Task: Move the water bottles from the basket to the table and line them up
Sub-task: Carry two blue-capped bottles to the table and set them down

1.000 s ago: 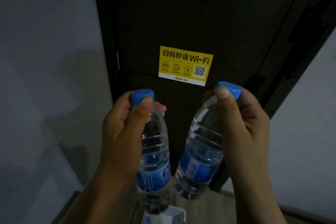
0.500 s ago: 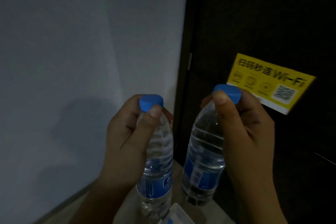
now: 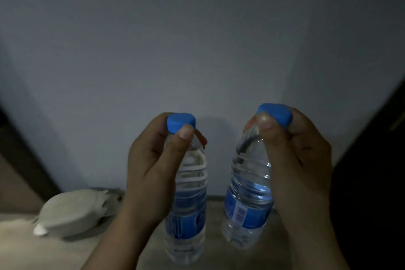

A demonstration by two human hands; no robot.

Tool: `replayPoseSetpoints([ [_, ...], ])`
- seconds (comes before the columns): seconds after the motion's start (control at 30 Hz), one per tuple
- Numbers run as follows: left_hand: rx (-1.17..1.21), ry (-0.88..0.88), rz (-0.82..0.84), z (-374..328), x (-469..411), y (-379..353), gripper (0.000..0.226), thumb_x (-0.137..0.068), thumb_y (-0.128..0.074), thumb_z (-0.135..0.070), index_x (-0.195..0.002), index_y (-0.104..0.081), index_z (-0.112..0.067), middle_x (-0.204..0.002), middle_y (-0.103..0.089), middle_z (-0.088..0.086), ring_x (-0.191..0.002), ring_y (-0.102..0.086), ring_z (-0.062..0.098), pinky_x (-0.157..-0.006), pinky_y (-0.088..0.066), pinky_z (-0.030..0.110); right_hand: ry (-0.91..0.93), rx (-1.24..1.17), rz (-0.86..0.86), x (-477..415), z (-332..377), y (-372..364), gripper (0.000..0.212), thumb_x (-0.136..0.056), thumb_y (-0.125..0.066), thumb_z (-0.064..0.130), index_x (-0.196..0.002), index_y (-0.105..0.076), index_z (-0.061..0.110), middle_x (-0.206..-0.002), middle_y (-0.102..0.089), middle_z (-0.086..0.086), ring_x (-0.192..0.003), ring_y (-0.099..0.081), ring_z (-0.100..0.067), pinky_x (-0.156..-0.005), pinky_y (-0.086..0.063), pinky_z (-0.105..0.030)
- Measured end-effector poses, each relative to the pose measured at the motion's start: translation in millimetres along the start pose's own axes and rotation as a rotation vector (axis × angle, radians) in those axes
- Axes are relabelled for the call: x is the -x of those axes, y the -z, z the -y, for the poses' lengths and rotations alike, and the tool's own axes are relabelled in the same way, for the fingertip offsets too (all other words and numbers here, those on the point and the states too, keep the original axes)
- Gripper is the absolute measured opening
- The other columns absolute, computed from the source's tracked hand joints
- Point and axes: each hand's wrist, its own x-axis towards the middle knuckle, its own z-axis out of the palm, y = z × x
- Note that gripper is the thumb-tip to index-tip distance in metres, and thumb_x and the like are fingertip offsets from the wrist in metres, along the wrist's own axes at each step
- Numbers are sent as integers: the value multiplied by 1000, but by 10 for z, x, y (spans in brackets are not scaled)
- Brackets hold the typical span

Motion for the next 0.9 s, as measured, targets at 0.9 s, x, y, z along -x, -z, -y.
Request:
replayPoseSetpoints([
  [0.9,-572,-27,-781,-800,961,4678,23,-87,-51,-38,-87,-63,-19,-76,-67,9,-67,-63,24,-62,-50,26,102,-517,783,1608,1098,-4700,37,-85,-54,45,-99,-67,14,-85,-70,13,-80,-64,1,-70,-44,-6],
])
